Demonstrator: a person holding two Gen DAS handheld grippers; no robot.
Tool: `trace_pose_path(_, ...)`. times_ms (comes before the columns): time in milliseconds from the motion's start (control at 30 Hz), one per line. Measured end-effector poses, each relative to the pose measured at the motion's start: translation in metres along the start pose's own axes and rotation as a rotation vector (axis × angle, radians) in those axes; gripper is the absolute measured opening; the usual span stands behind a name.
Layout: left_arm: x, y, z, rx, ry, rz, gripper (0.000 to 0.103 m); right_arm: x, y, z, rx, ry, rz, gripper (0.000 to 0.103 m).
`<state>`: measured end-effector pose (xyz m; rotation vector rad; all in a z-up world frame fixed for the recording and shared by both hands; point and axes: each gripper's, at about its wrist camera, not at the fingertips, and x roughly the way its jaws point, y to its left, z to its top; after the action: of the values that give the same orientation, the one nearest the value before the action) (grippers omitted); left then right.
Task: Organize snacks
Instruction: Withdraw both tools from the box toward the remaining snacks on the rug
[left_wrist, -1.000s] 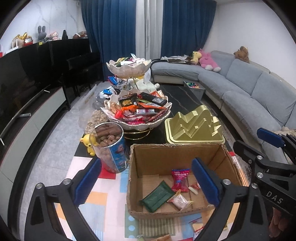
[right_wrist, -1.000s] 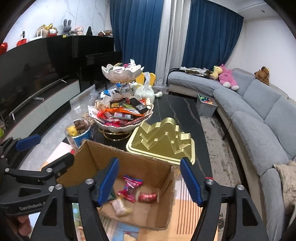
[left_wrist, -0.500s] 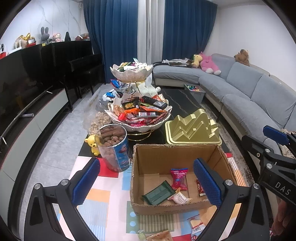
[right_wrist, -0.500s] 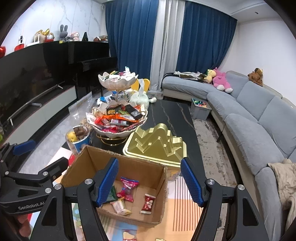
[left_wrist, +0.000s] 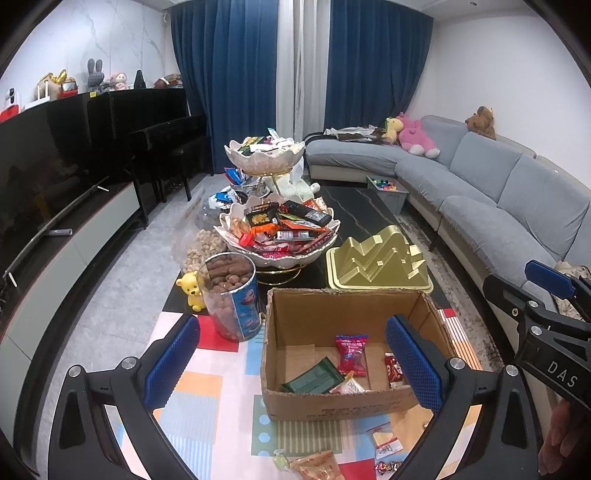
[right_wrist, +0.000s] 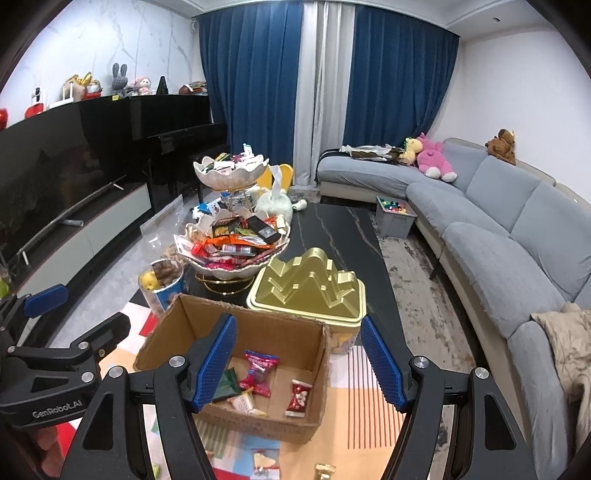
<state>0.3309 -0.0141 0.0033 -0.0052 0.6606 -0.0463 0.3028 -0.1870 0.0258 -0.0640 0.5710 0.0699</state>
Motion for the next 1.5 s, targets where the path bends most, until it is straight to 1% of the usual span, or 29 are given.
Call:
trace_pose_path(500, -0.026, -0.006, -0.024, -0.001, -0.001, 0.004, 0.102, -0.025, -0.008, -0.029, 0.036, 0.015, -0.013, 0.07)
trace_pose_path(867, -0.028, -0.01, -0.047, 0.016, 0.021, 0.014, 0.102, -0.024, -0.011, -0.052, 0.05, 0.052, -0.014, 0.07)
trace_pose_path(1000, -0.028, -0.012, -0.056, 0.026, 0.03, 0.034, 0.102, -0.023, -0.011, -0.061, 0.056, 0.06, -0.016, 0.07)
trace_pose_path(1200, -0.029, -0.012, -0.082, 0.043, 0.046, 0.058, 0.102, -0.023, -0.008, -0.086, 0.048, 0.074, -0.013, 0.07)
trace_pose_path(1500, -0.023, -0.006, -0.123, 0.024, 0.09, 0.074, 0.102, -0.016, 0.0, -0.126, 0.055, 0.122, -0.008, 0.07)
